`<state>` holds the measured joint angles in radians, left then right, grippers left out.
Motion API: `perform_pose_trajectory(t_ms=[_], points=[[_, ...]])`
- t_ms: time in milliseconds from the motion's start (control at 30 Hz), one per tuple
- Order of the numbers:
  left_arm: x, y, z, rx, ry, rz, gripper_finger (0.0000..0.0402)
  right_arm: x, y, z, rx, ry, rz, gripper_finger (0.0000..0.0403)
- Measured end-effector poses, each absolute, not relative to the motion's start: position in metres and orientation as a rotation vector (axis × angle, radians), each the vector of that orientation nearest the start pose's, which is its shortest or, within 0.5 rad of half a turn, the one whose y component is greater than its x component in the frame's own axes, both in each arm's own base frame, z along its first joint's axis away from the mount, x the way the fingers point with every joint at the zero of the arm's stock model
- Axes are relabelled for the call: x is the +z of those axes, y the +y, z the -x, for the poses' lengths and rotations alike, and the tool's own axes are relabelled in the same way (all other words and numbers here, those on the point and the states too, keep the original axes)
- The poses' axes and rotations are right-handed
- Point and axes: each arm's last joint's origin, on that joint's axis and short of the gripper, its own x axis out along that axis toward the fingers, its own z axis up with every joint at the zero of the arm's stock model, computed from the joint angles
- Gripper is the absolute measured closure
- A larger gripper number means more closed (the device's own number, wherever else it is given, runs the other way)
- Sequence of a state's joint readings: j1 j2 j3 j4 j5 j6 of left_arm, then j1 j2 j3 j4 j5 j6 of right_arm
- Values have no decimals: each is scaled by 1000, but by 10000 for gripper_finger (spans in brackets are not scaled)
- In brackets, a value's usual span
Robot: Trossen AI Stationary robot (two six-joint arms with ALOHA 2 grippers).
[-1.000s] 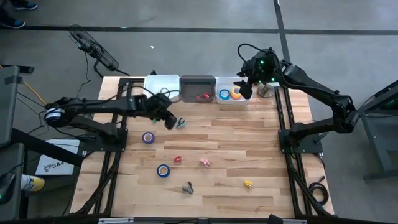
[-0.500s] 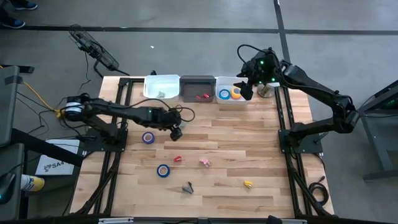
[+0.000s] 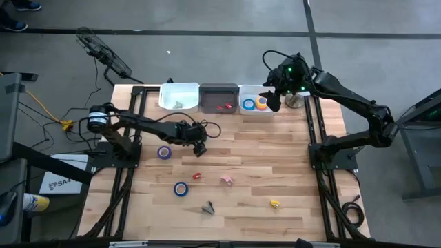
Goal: Pick and place Stapler, Stapler remover, tape
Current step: Put the blue staple remover into the left white bin
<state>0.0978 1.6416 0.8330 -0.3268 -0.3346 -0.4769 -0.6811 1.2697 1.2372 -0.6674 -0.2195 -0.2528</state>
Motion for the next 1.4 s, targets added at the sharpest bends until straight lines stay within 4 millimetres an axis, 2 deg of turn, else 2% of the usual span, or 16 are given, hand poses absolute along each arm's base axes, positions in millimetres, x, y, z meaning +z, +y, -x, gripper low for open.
perform_pose_trajectory(t_ms=[333, 467, 1067, 1400], points=[[139, 40, -295, 695, 968, 289, 69, 346, -160, -208, -352, 685, -49, 188], [140, 41, -297, 725, 926, 294, 83, 346, -160, -208, -351, 685, -49, 188], [140, 41, -297, 785, 883, 392, 205, 346, -160, -208, -341, 690, -21, 188], [140, 41, -297, 807, 860, 448, 305, 346, -160, -208, -336, 692, -6, 188]])
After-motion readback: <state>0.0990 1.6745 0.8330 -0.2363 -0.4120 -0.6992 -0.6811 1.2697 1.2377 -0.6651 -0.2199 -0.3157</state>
